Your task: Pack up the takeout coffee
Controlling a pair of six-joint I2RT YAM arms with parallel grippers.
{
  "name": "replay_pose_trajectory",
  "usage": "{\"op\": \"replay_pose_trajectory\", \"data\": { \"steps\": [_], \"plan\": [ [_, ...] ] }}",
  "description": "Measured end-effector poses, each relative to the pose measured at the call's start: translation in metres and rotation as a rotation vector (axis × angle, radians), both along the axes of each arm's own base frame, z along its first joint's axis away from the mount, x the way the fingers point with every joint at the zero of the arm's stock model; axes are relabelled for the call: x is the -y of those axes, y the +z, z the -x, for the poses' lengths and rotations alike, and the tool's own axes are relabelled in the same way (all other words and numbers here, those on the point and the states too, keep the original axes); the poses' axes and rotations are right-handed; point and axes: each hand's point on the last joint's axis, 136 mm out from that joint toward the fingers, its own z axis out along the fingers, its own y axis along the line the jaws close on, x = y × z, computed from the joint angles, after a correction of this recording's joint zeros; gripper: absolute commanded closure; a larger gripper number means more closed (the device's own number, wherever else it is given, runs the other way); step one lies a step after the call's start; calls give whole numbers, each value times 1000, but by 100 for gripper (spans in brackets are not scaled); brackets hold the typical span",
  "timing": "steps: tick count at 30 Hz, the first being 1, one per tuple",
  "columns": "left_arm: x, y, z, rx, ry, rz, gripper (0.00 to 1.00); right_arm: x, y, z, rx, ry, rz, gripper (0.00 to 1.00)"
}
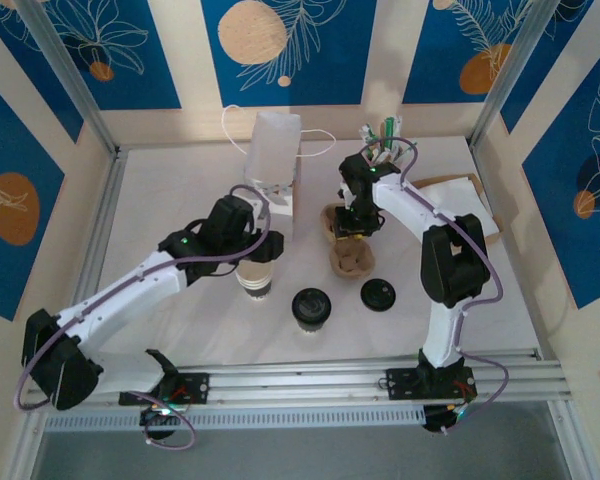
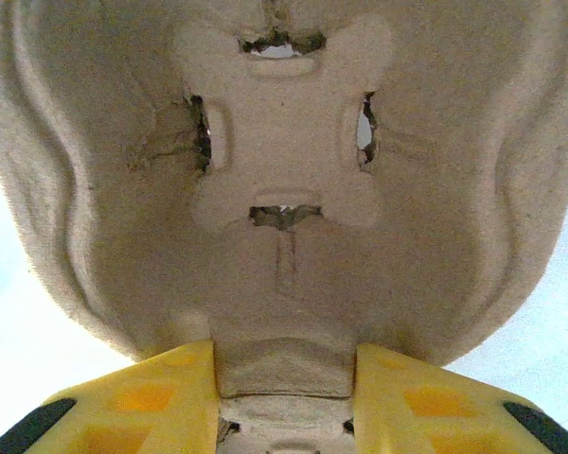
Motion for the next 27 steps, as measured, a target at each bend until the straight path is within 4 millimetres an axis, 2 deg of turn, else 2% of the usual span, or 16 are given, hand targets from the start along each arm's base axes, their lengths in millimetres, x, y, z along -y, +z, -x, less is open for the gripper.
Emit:
{"op": "replay_pose_trajectory", "data": {
  "steps": [8,12,21,27],
  "plan": [
    [64,0,-6,-10,-94,12,51,20,-4,-1,-1,-51,-4,62],
    [92,-4,-18,-22,-103,27,51,27,-5,-4,2,-72,-9,62],
    [126,-52,-32,-149,-70,85,57,33,0,1,7,-101,-54,62],
    [144,-64,-34,-203,-64,196,60,36,0,3,4,-109,-58,62]
  ]
}}
